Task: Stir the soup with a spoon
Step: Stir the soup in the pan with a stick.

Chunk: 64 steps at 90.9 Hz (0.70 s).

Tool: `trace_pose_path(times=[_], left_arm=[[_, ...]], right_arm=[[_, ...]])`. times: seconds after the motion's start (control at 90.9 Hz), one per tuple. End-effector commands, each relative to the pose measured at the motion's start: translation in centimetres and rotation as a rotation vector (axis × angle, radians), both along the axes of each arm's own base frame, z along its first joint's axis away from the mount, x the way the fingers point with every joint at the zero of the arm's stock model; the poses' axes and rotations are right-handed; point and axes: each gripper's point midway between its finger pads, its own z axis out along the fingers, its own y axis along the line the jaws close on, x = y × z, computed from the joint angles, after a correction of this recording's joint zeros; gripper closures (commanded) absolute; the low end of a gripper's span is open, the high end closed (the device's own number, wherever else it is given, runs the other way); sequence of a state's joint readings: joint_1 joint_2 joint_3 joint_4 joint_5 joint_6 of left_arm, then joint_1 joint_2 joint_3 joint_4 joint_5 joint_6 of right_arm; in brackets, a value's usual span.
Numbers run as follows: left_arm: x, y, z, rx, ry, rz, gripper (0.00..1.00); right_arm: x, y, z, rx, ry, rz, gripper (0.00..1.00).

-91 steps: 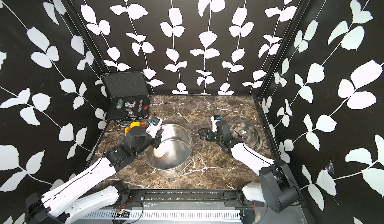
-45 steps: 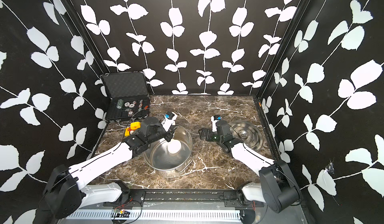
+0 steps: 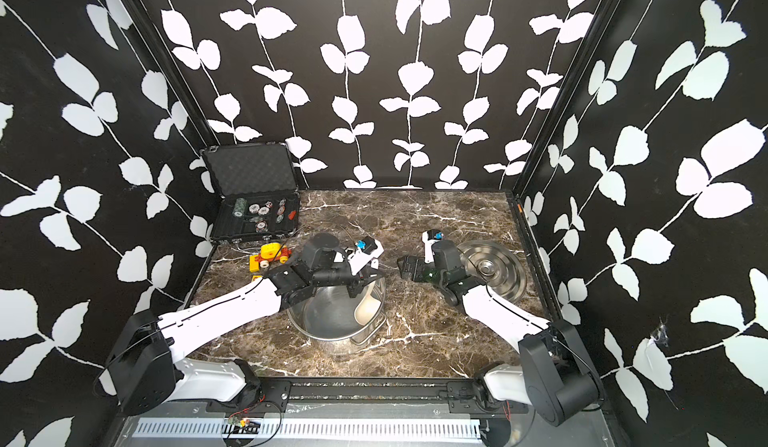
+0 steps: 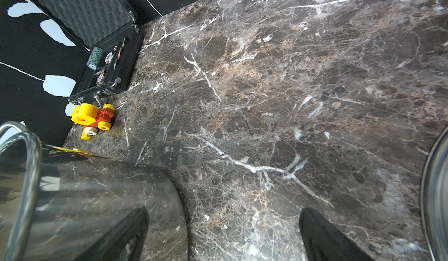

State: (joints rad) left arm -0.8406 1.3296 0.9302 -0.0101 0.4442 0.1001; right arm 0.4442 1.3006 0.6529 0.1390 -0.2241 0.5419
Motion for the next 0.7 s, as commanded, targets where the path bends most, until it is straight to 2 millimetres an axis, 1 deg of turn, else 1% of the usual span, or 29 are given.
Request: trace_pose_path(times=[0.0,0.154,0.209,0.352,0.451,0.561,0.693], left_arm=[[-3.2,1.3,0.0,0.026,0.045,-0.061,1.0],[-4.5,4.3,-0.8,0.06,0.059,0.007,1.0],[-4.7,5.5,-0.9,0.072,0.053,0.044,1.0],[-4.4,8.6,-0.3,0.08,-0.008,0.172,1.0],[-3.5,10.7,0.0,0.091,-0.064,0.278,1.0],[-1.3,13.2,0.1,0.113,-0.099,0.441,1.0],[1.6,15.8,1.0,0.103,-0.138,0.628,1.0]], right_arm=[[0.0,-0.2,0.5,-0.005,-0.024,0.0,0.01],[0.1,-0.1,0.3,-0.001,-0.021,-0.002,0.01],[0.1,0.0,0.2,0.004,-0.02,0.0,0.01],[0.4,0.3,0.1,0.014,-0.015,0.005,0.01],[0.6,0.5,0.1,0.018,-0.015,0.007,0.01],[0.6,0.5,0.1,0.018,-0.014,0.011,0.01],[0.5,0.4,0.2,0.017,-0.016,0.008,0.01]])
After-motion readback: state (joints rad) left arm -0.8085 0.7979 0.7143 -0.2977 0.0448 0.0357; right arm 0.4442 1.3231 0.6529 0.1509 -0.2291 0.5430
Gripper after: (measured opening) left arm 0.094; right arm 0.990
